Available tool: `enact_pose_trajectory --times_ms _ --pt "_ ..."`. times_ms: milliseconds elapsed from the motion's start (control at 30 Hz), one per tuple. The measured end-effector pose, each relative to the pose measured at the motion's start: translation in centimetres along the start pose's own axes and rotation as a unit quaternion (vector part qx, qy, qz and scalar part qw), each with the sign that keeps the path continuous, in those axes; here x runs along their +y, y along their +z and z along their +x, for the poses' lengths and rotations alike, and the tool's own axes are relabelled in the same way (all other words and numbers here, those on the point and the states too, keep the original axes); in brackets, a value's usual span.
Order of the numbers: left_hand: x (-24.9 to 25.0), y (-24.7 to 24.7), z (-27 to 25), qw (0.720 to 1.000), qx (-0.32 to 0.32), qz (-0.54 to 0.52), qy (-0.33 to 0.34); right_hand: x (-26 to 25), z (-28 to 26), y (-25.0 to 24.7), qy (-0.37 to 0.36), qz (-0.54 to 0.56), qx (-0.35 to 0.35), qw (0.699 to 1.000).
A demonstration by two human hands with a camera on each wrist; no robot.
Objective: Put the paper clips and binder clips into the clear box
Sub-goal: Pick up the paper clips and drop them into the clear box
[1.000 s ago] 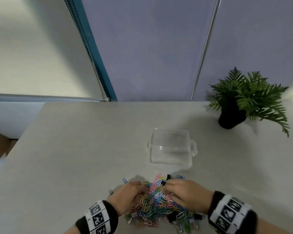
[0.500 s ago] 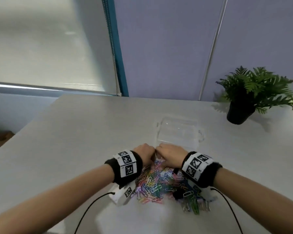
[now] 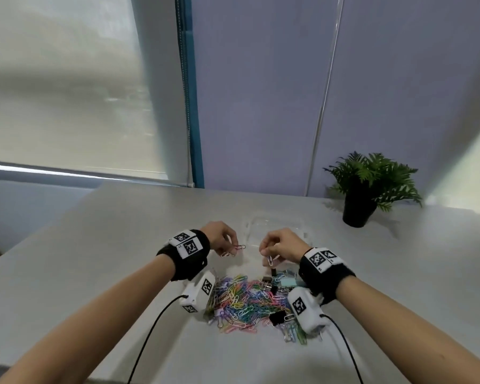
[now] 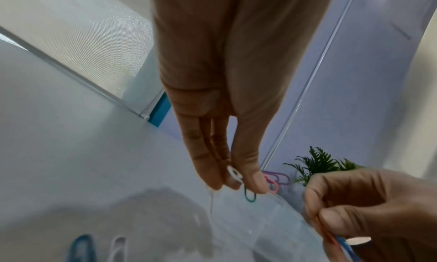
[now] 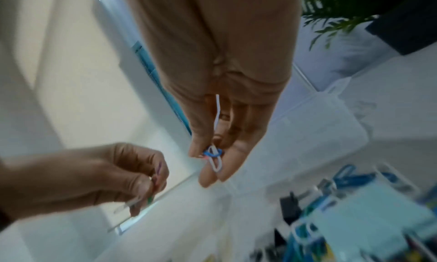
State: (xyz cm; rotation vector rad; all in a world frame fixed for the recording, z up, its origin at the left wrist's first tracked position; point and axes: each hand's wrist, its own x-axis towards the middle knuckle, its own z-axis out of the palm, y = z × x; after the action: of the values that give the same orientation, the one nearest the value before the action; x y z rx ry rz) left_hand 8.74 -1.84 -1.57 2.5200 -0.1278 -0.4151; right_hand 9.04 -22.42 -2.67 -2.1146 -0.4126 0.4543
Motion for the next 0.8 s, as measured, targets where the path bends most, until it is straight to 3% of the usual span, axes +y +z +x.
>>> enact_pose_trajectory --times_ms 233,367,500,667,800 --pt "2.9 -0.4 6.5 0.999 0.038 0.013 0.031 1.2 4.2 -4.3 0.021 -0.043 0.04 0.998" --pt "3.9 1.1 8.5 0.995 -0.001 0.1 0.014 1.9 5.4 -4.3 0.02 -0.153 0.039 0.987" --pt "4.1 1.2 7.5 0.991 0.0 0.129 0.018 1.5 4.3 -4.5 -0.005 -0.278 0.031 0.96" --pt "4.3 0.4 4.5 0.989 0.051 0.119 0.066 0.3 1.8 -4.3 -0.056 -0.294 0.033 0.953" --pt "2.8 1.8 1.1 0.986 -0.018 0.149 0.079 -0.1 -0.4 -0.9 -0.113 -0.324 -0.044 0.938"
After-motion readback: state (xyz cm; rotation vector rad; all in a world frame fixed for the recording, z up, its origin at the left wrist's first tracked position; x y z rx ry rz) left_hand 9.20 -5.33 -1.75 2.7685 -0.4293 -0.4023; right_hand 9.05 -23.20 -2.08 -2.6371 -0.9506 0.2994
